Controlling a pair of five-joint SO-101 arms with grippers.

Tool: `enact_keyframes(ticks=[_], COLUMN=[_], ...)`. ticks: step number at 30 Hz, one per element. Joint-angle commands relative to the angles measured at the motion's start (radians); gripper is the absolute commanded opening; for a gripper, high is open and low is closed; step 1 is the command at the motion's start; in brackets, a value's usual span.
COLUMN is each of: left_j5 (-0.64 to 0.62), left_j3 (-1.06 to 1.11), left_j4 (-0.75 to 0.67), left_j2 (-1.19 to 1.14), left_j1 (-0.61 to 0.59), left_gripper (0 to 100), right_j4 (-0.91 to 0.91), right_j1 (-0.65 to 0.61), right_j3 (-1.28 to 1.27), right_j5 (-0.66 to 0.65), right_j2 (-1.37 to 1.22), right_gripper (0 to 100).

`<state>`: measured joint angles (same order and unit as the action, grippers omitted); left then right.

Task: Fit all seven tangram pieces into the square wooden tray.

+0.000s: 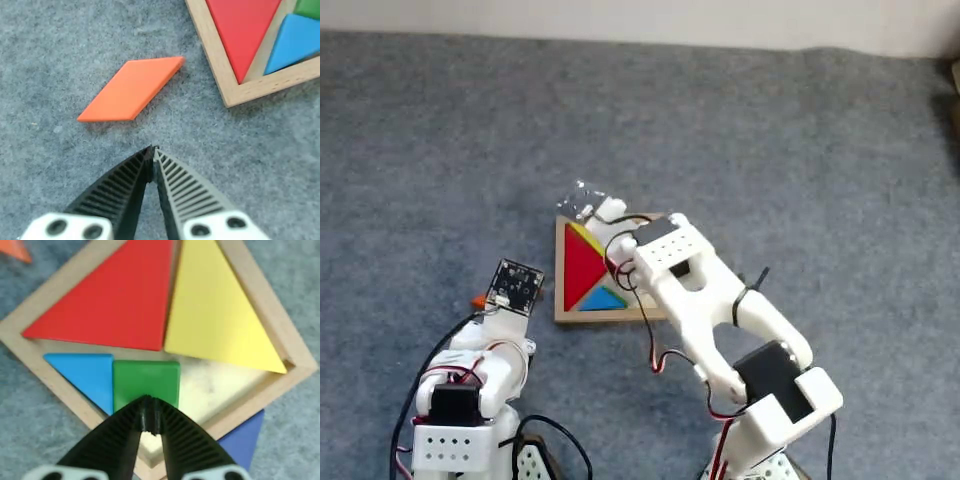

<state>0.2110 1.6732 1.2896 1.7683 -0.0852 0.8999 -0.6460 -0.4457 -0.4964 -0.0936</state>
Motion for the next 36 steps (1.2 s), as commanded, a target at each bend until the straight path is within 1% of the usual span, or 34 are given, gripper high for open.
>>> enact_keyframes(ticks=[1, 7, 10, 14, 16, 19, 26, 28, 30, 32, 34, 36], left_j5=[-0.008, -0.008, -0.008, -0.008, -0.008, -0.008, -0.008, -0.008, -0.008, -0.008, -0.008, -0.008], left_j3=[0.024, 0.024, 0.024, 0.024, 0.024, 0.024, 0.024, 0.024, 0.024, 0.024, 0.024, 0.024], left_j4=[0.003, 0.003, 0.003, 0.003, 0.003, 0.003, 0.003, 0.003, 0.003, 0.003, 0.003, 0.003], left_j2=[0.048, 0.048, 0.048, 0.048, 0.048, 0.048, 0.048, 0.048, 0.048, 0.048, 0.048, 0.048], left_j1=[0.015, 0.015, 0.015, 0.015, 0.015, 0.015, 0.015, 0.015, 0.015, 0.015, 0.015, 0.015], left_gripper=[3, 3, 3, 3, 3, 3, 3, 3, 3, 3, 3, 3], right_j4=[-0.013, -0.019, -0.025, -0.025, 0.010, 0.088, 0.209, 0.249, 0.277, 0.283, 0.278, 0.257], right_j1=[-0.036, -0.096, -0.114, -0.117, -0.110, -0.074, 0.099, 0.147, 0.191, 0.228, 0.262, 0.271], right_j3=[-0.002, 0.004, 0.004, 0.004, 0.010, 0.051, 0.064, 0.062, 0.064, 0.056, 0.030, 0.013], right_j5=[0.011, 0.018, 0.072, 0.081, 0.080, 0.080, 0.083, 0.124, 0.199, 0.255, 0.281, 0.287], right_j2=[0.033, 0.033, 0.033, 0.042, 0.058, 0.145, 0.397, 0.421, 0.423, 0.420, 0.407, 0.386], right_gripper=[0.5, 0.5, 0.5, 0.5, 0.5, 0.5, 1.1, 1.3, 5.0, 11.2, 16.5, 18.3])
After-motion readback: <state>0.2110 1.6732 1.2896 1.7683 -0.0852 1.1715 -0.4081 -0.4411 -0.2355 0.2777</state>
